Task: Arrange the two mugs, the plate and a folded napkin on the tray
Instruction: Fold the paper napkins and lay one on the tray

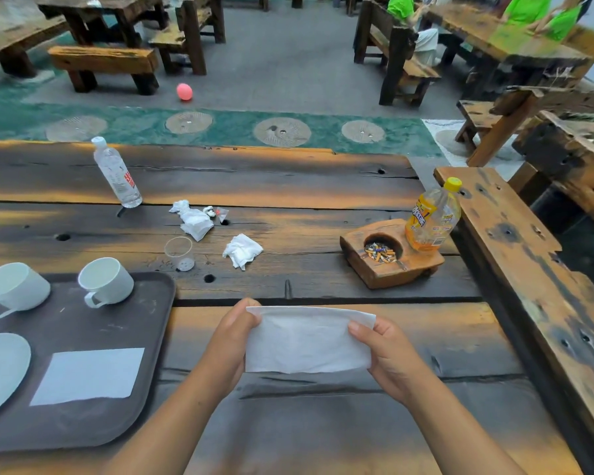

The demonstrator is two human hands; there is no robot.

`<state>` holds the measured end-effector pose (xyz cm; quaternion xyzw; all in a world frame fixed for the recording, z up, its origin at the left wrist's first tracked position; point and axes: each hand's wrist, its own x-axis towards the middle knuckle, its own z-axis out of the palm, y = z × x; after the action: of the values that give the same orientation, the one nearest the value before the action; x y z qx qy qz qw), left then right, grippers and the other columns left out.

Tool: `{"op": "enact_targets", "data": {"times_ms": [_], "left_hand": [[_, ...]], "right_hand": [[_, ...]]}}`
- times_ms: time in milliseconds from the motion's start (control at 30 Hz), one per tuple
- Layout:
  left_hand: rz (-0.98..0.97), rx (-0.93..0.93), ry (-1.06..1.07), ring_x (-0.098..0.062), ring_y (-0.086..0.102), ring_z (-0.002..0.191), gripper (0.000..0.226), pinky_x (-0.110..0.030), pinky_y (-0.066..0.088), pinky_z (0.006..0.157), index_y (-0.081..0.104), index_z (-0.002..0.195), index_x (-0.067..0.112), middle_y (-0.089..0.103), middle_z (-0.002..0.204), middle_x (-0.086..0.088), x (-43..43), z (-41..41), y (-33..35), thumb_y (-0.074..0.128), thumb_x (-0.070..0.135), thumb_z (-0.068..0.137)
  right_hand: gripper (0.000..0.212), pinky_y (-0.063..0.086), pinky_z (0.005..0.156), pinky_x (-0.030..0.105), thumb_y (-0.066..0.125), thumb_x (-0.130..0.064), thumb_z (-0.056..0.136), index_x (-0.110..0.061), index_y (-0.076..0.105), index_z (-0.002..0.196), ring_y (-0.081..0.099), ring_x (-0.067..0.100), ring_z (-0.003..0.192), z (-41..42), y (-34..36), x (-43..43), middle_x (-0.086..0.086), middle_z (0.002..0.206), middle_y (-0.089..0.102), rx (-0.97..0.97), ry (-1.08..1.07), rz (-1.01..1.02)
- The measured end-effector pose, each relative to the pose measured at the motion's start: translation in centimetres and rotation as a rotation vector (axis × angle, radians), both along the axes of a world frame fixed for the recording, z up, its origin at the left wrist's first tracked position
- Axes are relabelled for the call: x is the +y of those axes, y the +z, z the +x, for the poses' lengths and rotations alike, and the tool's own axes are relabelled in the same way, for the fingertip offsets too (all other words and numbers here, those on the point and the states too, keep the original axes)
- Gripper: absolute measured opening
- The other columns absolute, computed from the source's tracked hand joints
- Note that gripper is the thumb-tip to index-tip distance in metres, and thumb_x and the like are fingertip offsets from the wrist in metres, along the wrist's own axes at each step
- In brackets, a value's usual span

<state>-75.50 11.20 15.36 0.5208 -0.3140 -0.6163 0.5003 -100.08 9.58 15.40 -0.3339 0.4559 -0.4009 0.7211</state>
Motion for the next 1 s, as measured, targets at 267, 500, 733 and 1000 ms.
{"op": "enact_targets", "data": {"times_ms": [267, 500, 733, 1000], "left_hand": [[0.017, 0.145, -0.116, -0.033, 0.073, 0.112, 0.046, -0.037, 0.063, 0.082, 0.062, 0.127, 0.004, 0.075, 0.122, -0.016, 1.3, 0.6, -0.7, 0.065, 0.002, 0.081], [0.025, 0.107, -0.098, -0.032, 0.075, 0.107, 0.030, -0.033, 0.063, 0.080, 0.064, 0.123, 0.000, 0.076, 0.118, -0.019, 1.7, 1.2, -1.3, 0.059, -0.010, 0.095], [0.042, 0.068, -0.068, -0.031, 0.076, 0.105, 0.027, -0.034, 0.064, 0.082, 0.066, 0.121, 0.001, 0.076, 0.116, -0.018, 2.3, 3.3, -1.1, 0.054, -0.007, 0.099], [0.102, -0.022, -0.058, -0.034, 0.073, 0.111, 0.027, -0.035, 0.062, 0.090, 0.066, 0.124, 0.000, 0.077, 0.117, -0.016, 3.2, 8.7, -1.7, 0.052, -0.005, 0.102]], "right_hand": [[0.029, 0.063, 0.074, 0.032, 0.068, -0.018, 0.081, -0.003, 0.076, 0.104, 0.077, 0.026, 0.092, 0.2, -0.4, -0.4, 0.021, 0.108, 0.077, -0.024, -0.047, 0.010], [0.038, 0.063, 0.079, 0.034, 0.068, -0.021, 0.081, 0.001, 0.072, 0.113, 0.075, 0.028, 0.098, 0.2, -0.6, -0.4, 0.021, 0.112, 0.076, 0.015, -0.033, 0.018], [0.027, 0.064, 0.078, 0.034, 0.070, -0.021, 0.083, -0.004, 0.078, 0.103, 0.076, 0.028, 0.097, 2.1, -0.5, -0.5, 0.019, 0.111, 0.077, 0.037, 0.017, 0.020], [0.022, 0.063, 0.077, 0.034, 0.060, -0.008, 0.098, -0.010, 0.082, 0.094, 0.077, 0.029, 0.095, 8.1, -1.9, -0.2, 0.018, 0.107, 0.078, 0.153, 0.053, 0.063]]}}
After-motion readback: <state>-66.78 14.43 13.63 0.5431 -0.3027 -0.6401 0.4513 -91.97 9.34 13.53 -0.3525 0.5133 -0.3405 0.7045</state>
